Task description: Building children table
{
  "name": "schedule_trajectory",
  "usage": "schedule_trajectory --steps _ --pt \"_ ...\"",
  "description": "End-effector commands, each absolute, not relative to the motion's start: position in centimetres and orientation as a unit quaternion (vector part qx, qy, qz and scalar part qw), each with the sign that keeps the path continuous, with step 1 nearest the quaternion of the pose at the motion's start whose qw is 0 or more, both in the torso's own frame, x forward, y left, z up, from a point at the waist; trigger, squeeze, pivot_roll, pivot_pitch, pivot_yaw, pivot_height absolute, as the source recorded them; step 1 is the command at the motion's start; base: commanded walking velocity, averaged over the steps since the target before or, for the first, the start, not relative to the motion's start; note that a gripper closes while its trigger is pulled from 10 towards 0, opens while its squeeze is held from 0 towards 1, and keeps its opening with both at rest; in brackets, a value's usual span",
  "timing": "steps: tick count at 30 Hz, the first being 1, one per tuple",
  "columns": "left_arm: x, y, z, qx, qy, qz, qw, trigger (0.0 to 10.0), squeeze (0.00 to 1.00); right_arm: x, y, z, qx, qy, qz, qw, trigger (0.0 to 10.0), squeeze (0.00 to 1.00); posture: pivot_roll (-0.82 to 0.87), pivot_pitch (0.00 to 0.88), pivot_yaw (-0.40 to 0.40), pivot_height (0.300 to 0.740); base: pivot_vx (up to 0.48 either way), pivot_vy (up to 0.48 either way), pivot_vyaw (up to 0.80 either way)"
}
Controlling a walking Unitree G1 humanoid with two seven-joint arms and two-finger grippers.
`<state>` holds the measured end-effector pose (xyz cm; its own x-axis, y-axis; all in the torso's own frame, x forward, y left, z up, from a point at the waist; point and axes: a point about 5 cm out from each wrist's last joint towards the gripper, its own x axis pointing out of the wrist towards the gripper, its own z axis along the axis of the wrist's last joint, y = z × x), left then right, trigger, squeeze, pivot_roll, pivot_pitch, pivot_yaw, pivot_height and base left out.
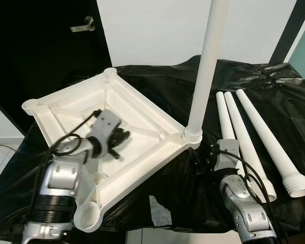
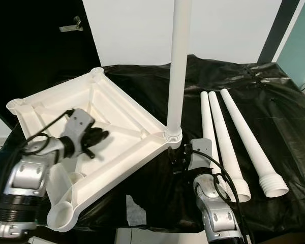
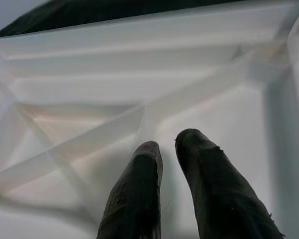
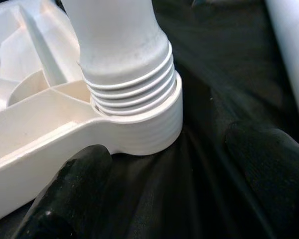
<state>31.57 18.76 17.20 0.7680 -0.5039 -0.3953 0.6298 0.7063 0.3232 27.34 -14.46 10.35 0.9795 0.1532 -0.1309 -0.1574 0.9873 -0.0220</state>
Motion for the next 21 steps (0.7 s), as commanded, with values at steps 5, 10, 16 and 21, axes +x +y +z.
schedule_trajectory --steps 5,10,16,21 --pt "31.5 21.6 17.4 0.269 0.164 -0.29 0.903 10.0 0.0 28.0 -14.6 10.8 -0.014 0.074 0.083 0.994 10.0 0.0 -0.02 0.0 0.034 0.74 0.0 0.0 0.0" --pt "30.3 23.8 17.3 0.292 0.192 -0.293 0.89 10.0 0.0 28.9 -14.3 11.3 -0.025 0.084 0.091 0.992 10.0 0.0 -0.01 0.0 0.031 0.74 0.0 0.0 0.0" --pt "28.7 26.6 17.4 0.314 0.224 -0.287 0.877 10.0 0.0 29.6 -14.0 11.5 -0.023 0.097 0.107 0.989 10.0 0.0 0.01 0.0 0.019 0.74 0.0 0.0 0.0" --pt "26.3 28.9 17.7 0.328 0.254 -0.281 0.865 10.0 0.0 30.1 -14.3 11.3 -0.032 0.102 0.109 0.988 10.0 0.0 0.05 0.0 -0.006 0.74 0.0 0.0 0.0"
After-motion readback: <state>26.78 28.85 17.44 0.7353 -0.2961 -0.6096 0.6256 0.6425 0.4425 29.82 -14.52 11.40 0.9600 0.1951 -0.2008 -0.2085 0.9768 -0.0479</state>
